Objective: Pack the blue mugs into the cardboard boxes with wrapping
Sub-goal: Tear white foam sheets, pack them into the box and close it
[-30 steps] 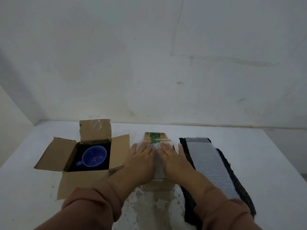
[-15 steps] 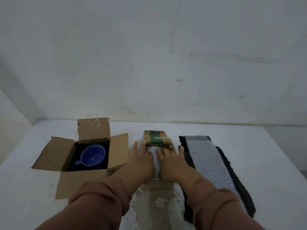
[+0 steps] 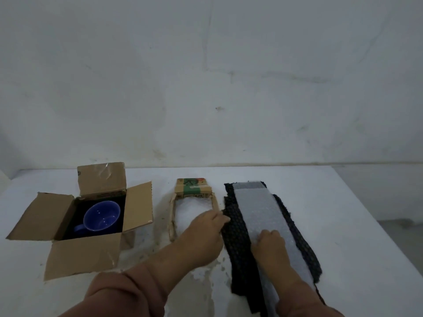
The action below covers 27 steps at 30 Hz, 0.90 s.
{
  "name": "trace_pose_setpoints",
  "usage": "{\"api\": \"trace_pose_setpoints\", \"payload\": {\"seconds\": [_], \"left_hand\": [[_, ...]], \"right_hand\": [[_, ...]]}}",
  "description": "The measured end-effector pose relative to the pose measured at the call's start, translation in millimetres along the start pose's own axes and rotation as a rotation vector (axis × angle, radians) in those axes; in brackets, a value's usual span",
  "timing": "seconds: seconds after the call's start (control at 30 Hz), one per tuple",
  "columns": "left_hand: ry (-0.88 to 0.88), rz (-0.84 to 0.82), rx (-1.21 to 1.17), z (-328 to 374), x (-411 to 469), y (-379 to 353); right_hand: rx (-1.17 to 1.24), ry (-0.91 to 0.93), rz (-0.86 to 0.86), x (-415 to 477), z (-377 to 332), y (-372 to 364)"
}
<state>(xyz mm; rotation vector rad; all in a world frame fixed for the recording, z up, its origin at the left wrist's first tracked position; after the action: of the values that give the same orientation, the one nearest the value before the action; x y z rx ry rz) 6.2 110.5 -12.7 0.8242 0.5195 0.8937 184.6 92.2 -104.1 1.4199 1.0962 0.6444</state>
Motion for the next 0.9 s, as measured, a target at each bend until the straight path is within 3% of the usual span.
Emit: {"api": "trace_pose_setpoints", "payload": {"seconds": [0.17, 0.27, 0.33, 0.4, 0.47, 0.5, 0.57, 0.67, 0.8, 0.9], "left_hand": [[0.004, 0.025, -0.104, 9.0, -0.7, -17.8], [0.159, 0.044, -0.293, 2.4, -0.6, -11.5], [0.291, -0.028, -0.553, 2.6, -3.5, -14.2], [0.377, -0.177, -1.039, 15.1, -7.2, -29.9], [0.398, -0.122, -1.38, 16.3, -8.0, -25.5], [0.41, -0.04, -1.441, 11.7, -8.8, -15.4], [0.431, 0.139, -1.44, -3.4, -14.5, 10.1], [0.428, 0.239, -1.436, -17.2, -25.1, 44.3], [0.38, 0.338, -1.432, -24.1, -44.9, 89.7], [0.363, 0.413, -1.37, -34.9, -58.5, 113.3]], "right_hand": [[0.068, 0.084, 0.058, -3.7, -0.4, 13.8], [0.29, 0.046, 0.128, -10.8, 0.8, 47.1], [0.395, 0.107, 0.186, -23.8, -18.1, 76.6], [0.488, 0.239, 0.204, -41.8, -52.1, 102.7], [0.53, 0.382, 0.148, -58.5, -88.2, 118.0], [0.554, 0.44, 0.096, -65.3, -102.8, 121.3], [0.64, 0.492, 0.064, -72.9, -116.2, 132.6], [0.745, 0.359, 0.158, -70.7, -101.3, 155.1], [0.891, 0.262, -0.156, -71.1, -111.8, 137.0], [1.066, 0.341, -0.075, -77.4, -127.2, 152.1]]}}
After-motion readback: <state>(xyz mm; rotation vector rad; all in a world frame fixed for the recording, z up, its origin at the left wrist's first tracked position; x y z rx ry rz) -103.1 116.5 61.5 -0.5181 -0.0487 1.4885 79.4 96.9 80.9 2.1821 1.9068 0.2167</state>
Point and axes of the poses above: each hand's wrist, its own x-axis towards the middle knuckle, its own y-axis out of the back of the hand, z = x × y, the point moved 10 cm from there along x, towards the middle knuckle, and after that the axes turned 7 degrees about -x, right-handed, at the moved point
